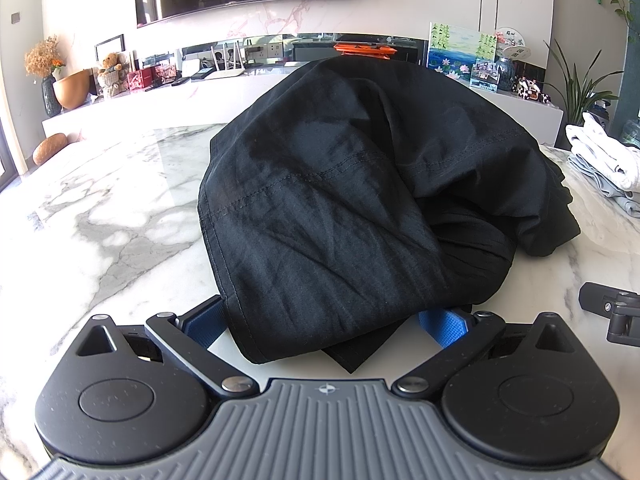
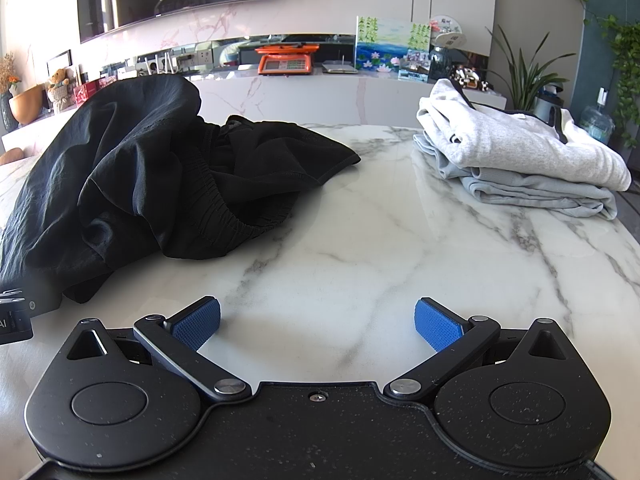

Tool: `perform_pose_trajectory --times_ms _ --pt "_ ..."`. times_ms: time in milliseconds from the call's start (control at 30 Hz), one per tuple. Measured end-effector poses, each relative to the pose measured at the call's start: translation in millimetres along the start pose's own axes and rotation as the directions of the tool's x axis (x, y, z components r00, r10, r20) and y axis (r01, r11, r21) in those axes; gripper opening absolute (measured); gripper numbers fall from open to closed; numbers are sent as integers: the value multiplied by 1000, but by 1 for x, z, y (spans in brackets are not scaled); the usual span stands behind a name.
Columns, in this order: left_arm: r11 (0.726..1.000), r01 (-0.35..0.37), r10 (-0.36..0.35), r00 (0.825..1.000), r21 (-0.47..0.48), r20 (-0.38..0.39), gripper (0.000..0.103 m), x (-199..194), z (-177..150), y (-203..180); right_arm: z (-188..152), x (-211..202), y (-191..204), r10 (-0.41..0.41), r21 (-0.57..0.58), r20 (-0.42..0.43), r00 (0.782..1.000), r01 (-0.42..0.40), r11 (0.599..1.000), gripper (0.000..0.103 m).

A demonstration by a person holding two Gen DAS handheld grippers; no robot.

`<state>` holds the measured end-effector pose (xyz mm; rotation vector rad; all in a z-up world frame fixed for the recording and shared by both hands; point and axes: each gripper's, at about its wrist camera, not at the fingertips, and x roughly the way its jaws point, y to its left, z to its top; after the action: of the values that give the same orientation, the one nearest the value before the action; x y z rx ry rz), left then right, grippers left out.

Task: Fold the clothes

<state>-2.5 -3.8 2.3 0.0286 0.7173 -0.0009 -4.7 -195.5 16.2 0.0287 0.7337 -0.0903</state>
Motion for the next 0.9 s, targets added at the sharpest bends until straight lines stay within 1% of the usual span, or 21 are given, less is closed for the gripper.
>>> perform_pose_trajectory --times_ms 100,133,233,267,367,400,433,500,567,600,633,667,700,733,767,833,900 --pt "1000 15 -15 999 4 32 100 -8 6 -1 1 0 0 5 -4 -4 1000 -5 1000 103" --pt "1000 26 -27 998 9 65 100 -14 9 -2 1 1 -1 7 -6 -9 1000 -7 1000 103" --pt "997 56 -60 994 46 93 100 -19 15 -7 4 0 -1 17 -10 -26 1000 -17 1000 102" --pt "996 63 -68 993 61 94 100 -19 15 -9 5 -1 -1 22 -14 -30 999 -23 1000 97" --pt "990 63 -76 991 122 107 100 -18 14 -17 9 -3 2 37 -48 -29 999 -39 998 91" --pt "989 61 -76 991 134 110 99 -18 14 -19 10 -5 4 39 -62 -24 999 -40 997 89" --pt "986 59 -78 991 156 113 96 -16 13 -22 11 -6 5 40 -75 -20 999 -41 996 84" --pt "980 67 -89 989 186 117 87 -16 12 -25 12 -8 8 54 -96 -15 998 -55 994 81" --pt "977 91 -114 987 192 116 57 -17 10 -24 13 -10 10 64 -111 -14 998 -65 992 75" --pt "977 103 -125 986 188 111 52 -17 10 -23 14 -10 11 68 -115 -15 998 -70 991 74" --pt "977 122 -140 986 176 94 44 -14 10 -20 14 -11 11 74 -118 -16 997 -75 990 72" --pt "977 126 -143 986 174 86 32 -13 10 -19 14 -11 12 79 -121 -18 997 -81 989 71" --pt "976 130 -146 986 172 79 24 -11 11 -17 14 -11 12 82 -121 -17 997 -83 989 71" --pt "976 135 -149 986 171 70 13 -10 11 -16 14 -12 12 83 -120 -15 996 -84 989 71" --pt "975 142 -155 986 171 62 7 -10 12 -15 15 -13 12 84 -119 -13 996 -85 989 71" --pt "975 138 -150 987 175 57 3 -17 13 -14 15 -14 12 88 -116 -6 996 -88 989 71" --pt "977 118 -130 990 176 55 2 -19 15 -10 16 -16 12 94 -115 3 996 -93 989 71"
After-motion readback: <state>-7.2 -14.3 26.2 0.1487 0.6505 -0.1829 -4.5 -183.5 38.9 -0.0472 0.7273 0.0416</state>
